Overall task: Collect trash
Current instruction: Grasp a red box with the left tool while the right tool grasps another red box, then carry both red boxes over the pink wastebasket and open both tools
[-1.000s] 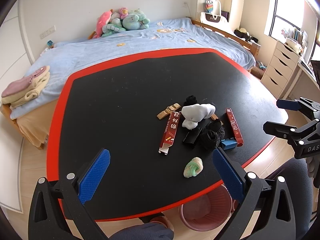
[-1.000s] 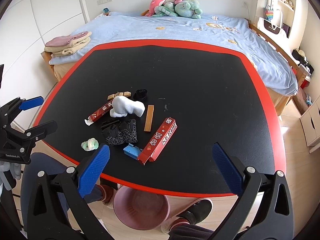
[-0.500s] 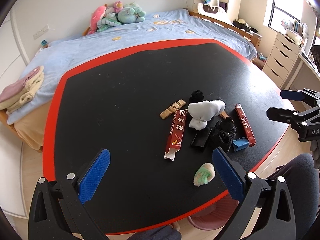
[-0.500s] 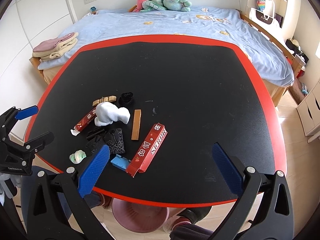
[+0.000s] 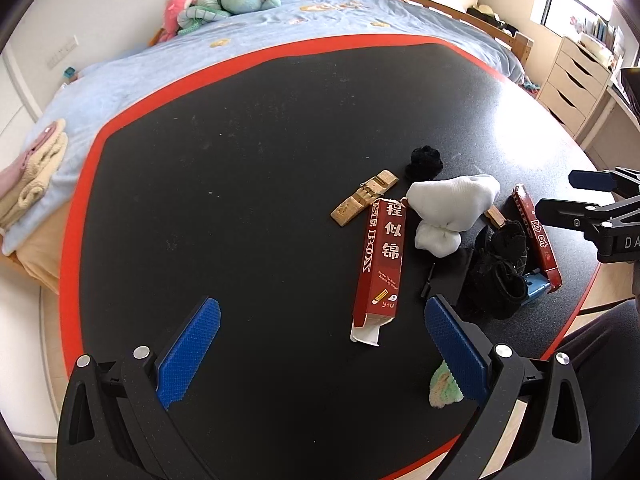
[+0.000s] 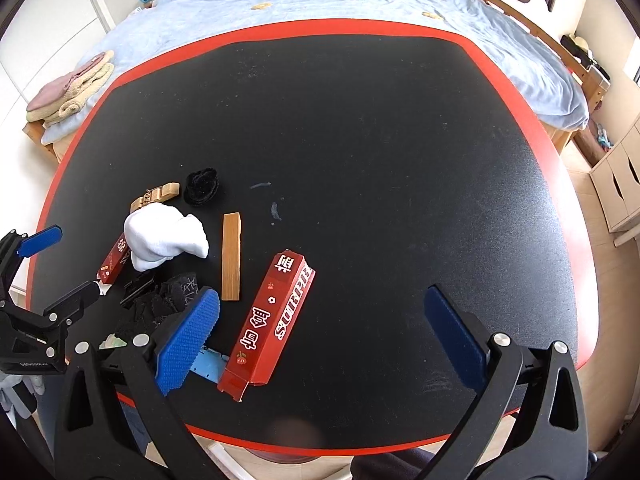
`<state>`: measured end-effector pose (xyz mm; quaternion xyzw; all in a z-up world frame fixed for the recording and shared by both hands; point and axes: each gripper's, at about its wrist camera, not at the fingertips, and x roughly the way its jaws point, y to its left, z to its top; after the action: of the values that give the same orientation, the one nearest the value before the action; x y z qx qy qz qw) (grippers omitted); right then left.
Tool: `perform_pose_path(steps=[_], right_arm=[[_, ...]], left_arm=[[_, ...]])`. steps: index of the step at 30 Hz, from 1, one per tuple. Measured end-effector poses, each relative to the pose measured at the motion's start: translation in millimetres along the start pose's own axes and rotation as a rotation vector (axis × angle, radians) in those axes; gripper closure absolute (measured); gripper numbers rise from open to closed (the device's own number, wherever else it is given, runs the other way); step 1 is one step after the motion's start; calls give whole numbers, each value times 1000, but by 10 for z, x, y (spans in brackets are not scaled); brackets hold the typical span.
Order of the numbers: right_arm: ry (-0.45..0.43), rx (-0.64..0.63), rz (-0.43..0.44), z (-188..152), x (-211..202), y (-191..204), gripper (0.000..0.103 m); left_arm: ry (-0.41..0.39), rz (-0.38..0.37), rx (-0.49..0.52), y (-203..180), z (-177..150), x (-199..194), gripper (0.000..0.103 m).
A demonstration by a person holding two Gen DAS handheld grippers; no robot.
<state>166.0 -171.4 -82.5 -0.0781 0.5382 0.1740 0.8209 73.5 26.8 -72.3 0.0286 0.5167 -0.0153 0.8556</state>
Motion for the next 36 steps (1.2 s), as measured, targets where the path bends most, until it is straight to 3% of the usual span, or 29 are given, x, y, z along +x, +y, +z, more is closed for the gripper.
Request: perform_pose_path(steps=[4,7,9,15,17,20,22,25,36], right_arm=[[12,1,-6,-9,75,12,5],[29,1,-6,-26,123,30,22],[37,-8,4,-49,147,61,25],[32,-52,13,-136,144,128,48],[29,-58,15,-145,132,119,67],[29,-68,30,-163,123,116,76],[26,-72,34,-188,110,123,77],[17,-74,44,-199,90,104,78],[-42,-74,81,-312,-244,11,78]], left_arm=[[3,8,3,6,-1,67,5],[-5,8,6,-15,-10,83,5],[-7,6,8,-33,-7,92,7],[1,-6,9,-97,11,148,37],[-4,-17,3,-107,2,136,47],[-5,-22,0,-118,-3,113,71],[-1,-27,-7,-113,-2,107,82],[0,-39,-17,-92,-13,95,86],[-45,-79,-57,-53,-82,-173,87]])
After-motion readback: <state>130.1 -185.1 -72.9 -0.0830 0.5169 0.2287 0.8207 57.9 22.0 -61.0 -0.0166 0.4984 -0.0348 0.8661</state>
